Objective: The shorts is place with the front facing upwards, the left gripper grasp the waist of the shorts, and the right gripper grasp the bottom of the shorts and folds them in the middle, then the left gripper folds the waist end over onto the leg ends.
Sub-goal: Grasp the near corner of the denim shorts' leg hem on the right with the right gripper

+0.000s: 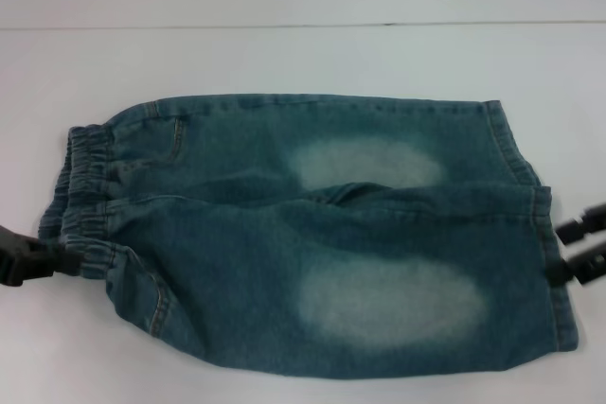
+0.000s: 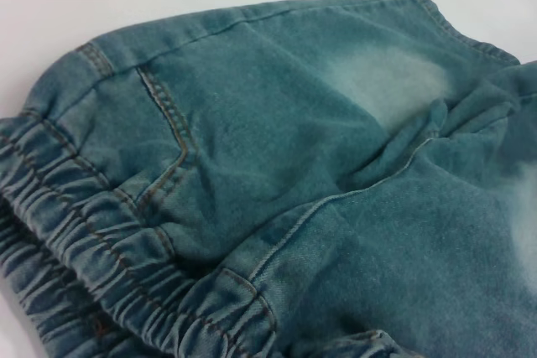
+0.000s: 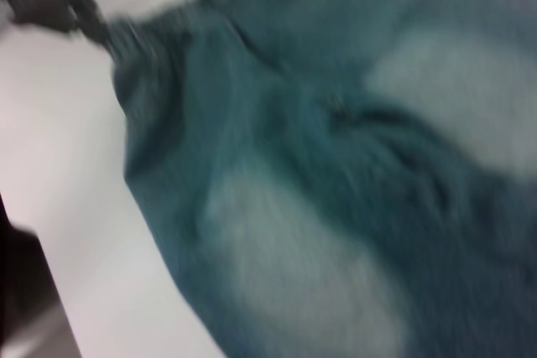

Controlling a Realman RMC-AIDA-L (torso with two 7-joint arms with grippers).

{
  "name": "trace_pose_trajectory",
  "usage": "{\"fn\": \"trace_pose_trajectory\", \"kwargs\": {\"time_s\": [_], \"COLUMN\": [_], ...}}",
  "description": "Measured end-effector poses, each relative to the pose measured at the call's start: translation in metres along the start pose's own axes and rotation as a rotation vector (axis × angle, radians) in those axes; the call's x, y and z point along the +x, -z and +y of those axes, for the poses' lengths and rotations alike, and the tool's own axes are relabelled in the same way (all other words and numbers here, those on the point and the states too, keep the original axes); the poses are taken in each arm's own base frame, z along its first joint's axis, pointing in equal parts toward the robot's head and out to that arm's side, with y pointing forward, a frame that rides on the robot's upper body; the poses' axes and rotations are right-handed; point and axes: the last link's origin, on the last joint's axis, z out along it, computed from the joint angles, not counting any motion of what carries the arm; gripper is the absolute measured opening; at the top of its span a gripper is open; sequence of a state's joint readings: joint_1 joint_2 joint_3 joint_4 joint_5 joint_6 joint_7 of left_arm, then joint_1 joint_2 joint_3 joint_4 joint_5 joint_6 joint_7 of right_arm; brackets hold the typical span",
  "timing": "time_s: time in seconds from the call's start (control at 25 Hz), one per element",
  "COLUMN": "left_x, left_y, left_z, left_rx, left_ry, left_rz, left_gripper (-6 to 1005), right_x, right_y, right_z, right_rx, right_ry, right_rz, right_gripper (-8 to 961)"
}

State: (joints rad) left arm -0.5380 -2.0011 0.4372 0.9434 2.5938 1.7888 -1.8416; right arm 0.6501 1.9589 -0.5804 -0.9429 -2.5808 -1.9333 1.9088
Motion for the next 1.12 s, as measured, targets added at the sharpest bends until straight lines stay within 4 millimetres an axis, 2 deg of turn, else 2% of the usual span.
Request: {"fn": "trace_pose_trajectory", "kwargs": {"time_s": [0.28,0.44,0.6,0.92,1.12], "left_x": [0.005,0.008,0.01,0.011,0.011], "left_y": [-0.001,-0.001,-0.001,-0.001,-0.003], "left_z": [0.0,0.0,0.0,-0.001,-0.001], "left_rx": [0.003,0.003,0.005,0.011,0.01], "left_ry": [0.002,-0.004,-0.008,-0.009,-0.007], "left_rz": [0.004,0.005,0.006,0.008,0.009], "left_gripper": [57,57,57,58,58], "right_x": [0.015,0.021,0.027,0.022,0.017], "right_y": [-0.002,-0.005,-0.016,-0.036,-0.051], "right_z": [-0.004,-0.004,-0.001,0.001,0.002], "right_rx": [0.043,0.041,0.008,-0.016,-0.031], "right_ry": [-0.028,-0.032,-0.027,-0.002,0.02], "right_rz": [0.202,0.254,0.321,0.363,0.38], "right_gripper": [946,945,945,946,889]}}
